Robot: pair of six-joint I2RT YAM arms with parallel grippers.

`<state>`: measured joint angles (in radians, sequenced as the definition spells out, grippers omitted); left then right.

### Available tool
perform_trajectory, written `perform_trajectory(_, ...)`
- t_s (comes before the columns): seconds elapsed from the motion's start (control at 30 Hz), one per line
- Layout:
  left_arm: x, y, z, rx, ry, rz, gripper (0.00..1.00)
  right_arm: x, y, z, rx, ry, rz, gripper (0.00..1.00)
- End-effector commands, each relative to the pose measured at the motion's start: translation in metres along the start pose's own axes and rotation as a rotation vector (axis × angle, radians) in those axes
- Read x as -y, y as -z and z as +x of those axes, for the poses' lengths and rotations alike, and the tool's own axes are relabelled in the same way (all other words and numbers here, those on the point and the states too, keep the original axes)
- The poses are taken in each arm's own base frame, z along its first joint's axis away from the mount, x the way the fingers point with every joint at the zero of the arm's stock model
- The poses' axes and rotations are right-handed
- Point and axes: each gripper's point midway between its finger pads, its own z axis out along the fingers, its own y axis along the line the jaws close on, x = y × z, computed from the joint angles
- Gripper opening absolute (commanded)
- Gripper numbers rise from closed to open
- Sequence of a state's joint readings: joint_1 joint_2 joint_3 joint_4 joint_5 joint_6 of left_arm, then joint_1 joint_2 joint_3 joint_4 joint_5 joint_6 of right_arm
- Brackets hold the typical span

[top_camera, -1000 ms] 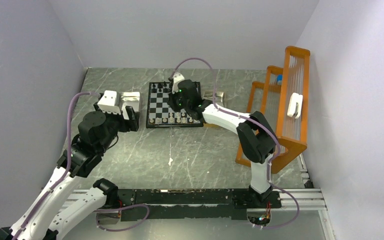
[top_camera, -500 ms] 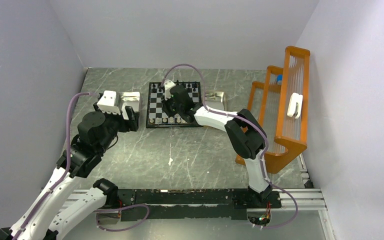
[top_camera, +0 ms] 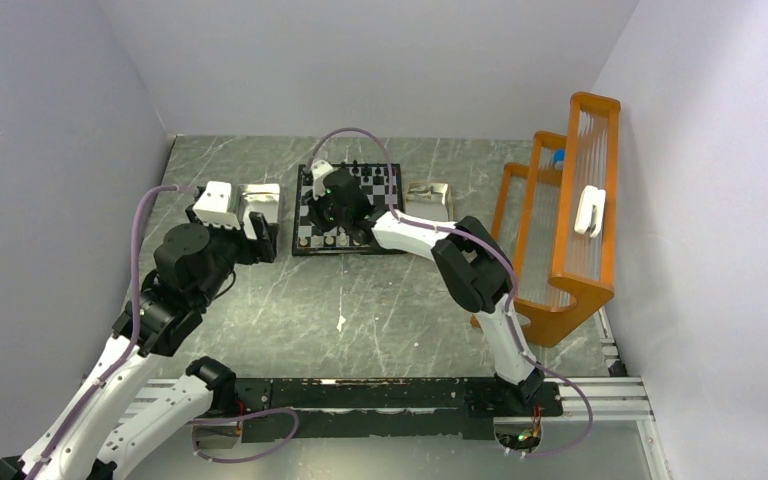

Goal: Set up the chess pieces on the board
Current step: Place the chess piece on the chessboard.

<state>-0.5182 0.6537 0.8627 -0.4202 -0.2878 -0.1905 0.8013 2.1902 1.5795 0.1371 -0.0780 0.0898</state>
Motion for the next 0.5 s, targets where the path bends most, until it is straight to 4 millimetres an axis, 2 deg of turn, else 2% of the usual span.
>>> perform_trajectory(0.0,-0.006,0.004,-0.007,0.028,0.008,-0.022,0.84,-0.014,-0.013,-0.008,0.023,-0.006,-0.02,0.08)
perform_trajectory(0.23,-0.006,0.004,-0.007,0.028,0.008,-0.022,0.84,-0.02,-0.025,0.0,0.003,-0.009,-0.025,0.08)
perform_trajectory(0.47,-0.006,0.004,-0.007,0.027,0.009,-0.023,0.84,-0.017,-0.032,0.01,-0.022,-0.016,-0.009,0.09)
